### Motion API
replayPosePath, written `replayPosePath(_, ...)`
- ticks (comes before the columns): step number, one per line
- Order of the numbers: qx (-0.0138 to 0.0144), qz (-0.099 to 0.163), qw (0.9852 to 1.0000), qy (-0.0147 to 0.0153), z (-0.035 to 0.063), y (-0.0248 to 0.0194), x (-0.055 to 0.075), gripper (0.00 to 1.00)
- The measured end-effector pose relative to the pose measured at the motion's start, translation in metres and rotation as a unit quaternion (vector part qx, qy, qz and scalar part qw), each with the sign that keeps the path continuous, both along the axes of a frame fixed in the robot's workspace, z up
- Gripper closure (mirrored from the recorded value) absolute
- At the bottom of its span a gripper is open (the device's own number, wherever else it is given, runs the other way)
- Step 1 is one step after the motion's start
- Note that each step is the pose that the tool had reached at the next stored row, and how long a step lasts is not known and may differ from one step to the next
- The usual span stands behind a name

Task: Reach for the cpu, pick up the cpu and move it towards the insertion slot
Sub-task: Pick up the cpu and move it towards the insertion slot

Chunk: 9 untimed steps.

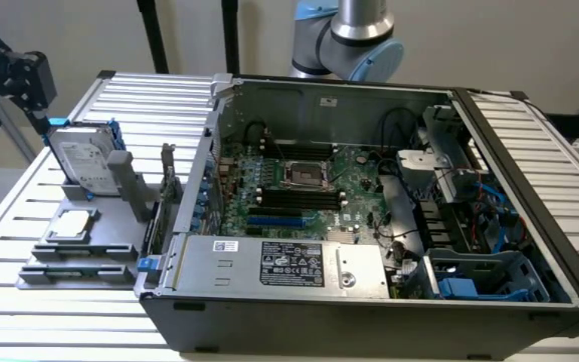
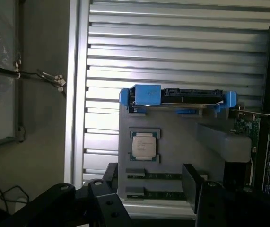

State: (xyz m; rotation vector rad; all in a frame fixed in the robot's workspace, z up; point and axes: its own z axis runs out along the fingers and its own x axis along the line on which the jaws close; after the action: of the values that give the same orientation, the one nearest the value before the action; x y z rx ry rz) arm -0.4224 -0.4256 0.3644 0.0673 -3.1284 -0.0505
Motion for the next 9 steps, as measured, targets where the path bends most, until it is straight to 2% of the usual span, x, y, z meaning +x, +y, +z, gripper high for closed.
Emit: replayPosePath(9,-0.0001,-0.014,0.9999,-0.0002,-0.0158,-0.0009,-0.007,0.35)
